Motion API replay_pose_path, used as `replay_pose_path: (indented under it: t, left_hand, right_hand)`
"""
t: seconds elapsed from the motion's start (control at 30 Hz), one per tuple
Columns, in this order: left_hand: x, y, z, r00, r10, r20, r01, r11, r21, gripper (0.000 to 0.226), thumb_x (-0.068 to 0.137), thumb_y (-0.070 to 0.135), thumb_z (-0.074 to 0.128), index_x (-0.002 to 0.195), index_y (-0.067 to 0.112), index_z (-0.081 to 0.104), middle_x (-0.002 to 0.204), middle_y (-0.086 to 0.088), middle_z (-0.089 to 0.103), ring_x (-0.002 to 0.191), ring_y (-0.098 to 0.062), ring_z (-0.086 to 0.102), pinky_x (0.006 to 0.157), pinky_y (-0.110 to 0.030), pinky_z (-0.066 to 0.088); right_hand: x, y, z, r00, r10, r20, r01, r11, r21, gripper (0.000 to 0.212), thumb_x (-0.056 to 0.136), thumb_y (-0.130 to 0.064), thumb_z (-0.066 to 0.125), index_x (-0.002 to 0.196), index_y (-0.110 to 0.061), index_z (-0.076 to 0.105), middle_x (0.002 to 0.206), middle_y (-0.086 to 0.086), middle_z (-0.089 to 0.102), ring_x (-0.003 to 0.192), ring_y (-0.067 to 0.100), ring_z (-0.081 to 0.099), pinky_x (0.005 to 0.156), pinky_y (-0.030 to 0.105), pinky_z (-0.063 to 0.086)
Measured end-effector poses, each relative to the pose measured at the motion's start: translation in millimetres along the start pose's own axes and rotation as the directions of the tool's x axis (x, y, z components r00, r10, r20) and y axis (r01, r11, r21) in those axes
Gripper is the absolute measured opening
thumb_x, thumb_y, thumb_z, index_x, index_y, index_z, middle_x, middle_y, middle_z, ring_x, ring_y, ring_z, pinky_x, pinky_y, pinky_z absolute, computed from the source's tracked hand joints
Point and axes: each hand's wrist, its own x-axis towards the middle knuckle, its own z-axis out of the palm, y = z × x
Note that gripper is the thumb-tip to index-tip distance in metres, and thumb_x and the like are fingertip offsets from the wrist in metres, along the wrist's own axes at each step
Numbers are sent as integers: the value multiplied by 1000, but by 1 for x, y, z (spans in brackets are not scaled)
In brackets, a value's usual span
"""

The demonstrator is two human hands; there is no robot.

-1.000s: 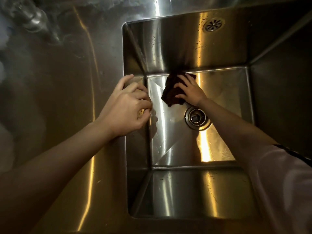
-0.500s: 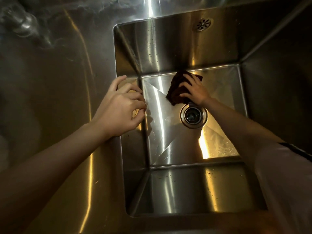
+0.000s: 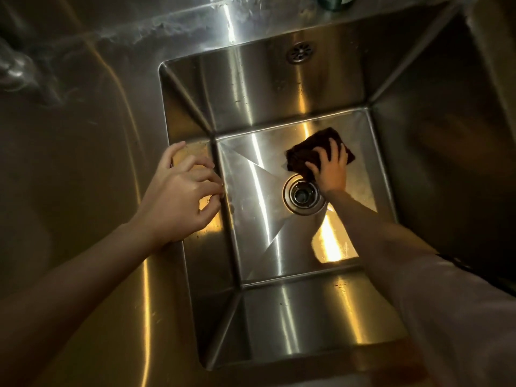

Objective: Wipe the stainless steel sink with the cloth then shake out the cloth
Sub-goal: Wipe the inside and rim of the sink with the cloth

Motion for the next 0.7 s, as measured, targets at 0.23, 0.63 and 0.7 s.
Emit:
replay_pose_path:
  t: [0.23, 0.63, 0.7]
  left_hand:
    - [-1, -2, 1, 1000, 1, 0, -1, 1000, 13, 30, 87, 33, 48, 84, 23, 77, 90, 11, 72, 110, -16, 59, 116, -49, 19]
    - [1, -1, 0, 1000, -10, 14, 10, 1000, 20, 30, 86, 32, 49, 83, 23, 77, 90, 11, 72, 108, -15, 59, 115, -47, 18]
    - [1, -2, 1, 1000, -16, 12, 15, 1000, 26, 29, 86, 32, 50, 82, 23, 77, 89, 12, 72, 108, -15, 59, 116, -47, 19]
  right_hand:
    - [74, 41, -50, 992, -118, 50, 121, 991, -61, 50, 92, -41, 57, 136, -19, 48, 157, 14, 21, 142, 43, 16, 117, 47, 14]
    - [-32, -11, 17, 910, 385, -157, -374, 923, 96, 47, 98, -45, 42, 136, -18, 48, 155, 18, 25, 141, 46, 19, 116, 55, 16]
    - [-37, -10, 19, 917, 365, -159, -356, 931, 84, 47, 97, -44, 44, 135, -17, 49, 153, 19, 27, 141, 46, 19, 116, 56, 16]
